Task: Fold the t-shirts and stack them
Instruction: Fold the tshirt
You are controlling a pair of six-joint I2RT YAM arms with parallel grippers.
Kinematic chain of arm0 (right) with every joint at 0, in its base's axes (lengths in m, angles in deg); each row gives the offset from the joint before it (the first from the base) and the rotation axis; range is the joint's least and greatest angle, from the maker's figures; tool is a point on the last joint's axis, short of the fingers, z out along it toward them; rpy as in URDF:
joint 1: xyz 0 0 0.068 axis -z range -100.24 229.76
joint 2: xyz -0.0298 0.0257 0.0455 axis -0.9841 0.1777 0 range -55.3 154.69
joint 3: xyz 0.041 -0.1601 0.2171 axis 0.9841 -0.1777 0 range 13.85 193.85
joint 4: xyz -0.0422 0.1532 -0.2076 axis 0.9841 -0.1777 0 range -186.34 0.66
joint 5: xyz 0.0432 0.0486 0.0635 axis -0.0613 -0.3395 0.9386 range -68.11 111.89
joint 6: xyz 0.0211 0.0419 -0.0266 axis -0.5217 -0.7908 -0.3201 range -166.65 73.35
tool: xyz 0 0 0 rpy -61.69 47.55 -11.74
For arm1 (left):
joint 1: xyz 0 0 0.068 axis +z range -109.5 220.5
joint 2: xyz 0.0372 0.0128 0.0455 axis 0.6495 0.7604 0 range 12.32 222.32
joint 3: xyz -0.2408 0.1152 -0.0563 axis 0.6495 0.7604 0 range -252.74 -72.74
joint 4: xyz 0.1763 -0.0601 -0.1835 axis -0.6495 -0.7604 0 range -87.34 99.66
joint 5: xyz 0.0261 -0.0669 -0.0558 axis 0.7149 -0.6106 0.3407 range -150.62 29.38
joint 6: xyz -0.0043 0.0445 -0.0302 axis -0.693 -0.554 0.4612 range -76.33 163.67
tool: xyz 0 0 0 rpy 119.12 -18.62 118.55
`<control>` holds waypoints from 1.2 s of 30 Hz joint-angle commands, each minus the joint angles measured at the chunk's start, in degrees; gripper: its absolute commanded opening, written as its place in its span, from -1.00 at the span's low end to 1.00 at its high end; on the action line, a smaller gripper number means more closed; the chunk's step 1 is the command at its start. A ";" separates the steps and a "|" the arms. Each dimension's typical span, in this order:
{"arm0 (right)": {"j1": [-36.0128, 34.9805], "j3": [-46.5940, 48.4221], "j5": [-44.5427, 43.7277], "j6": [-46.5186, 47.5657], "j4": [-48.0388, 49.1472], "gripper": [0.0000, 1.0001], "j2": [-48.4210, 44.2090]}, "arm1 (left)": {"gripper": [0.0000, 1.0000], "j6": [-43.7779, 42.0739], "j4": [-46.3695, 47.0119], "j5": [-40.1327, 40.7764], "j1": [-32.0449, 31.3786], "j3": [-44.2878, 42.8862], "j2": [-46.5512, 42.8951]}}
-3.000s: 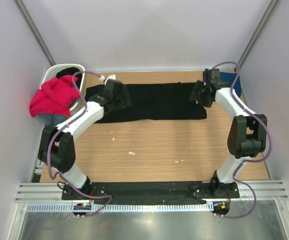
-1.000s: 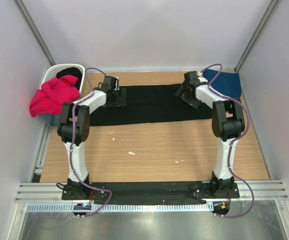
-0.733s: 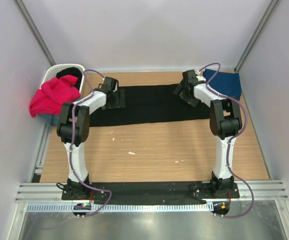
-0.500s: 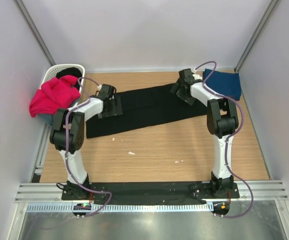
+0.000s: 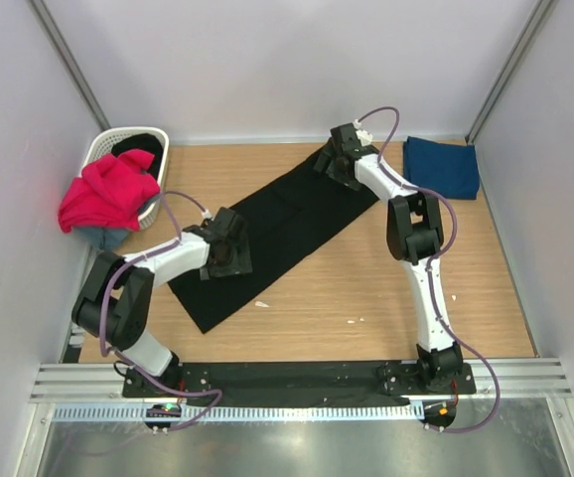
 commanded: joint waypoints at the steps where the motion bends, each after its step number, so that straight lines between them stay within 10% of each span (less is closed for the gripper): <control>1: -0.70 4.17 2.65 0.90 -3.01 0.99 5.93 | 0.68 5.47 -3.92 -3.81 -4.18 3.01 -0.31; 36: -3.51 18.95 10.39 6.61 3.49 0.99 17.80 | 0.66 23.75 8.10 -13.56 -38.65 -15.18 20.51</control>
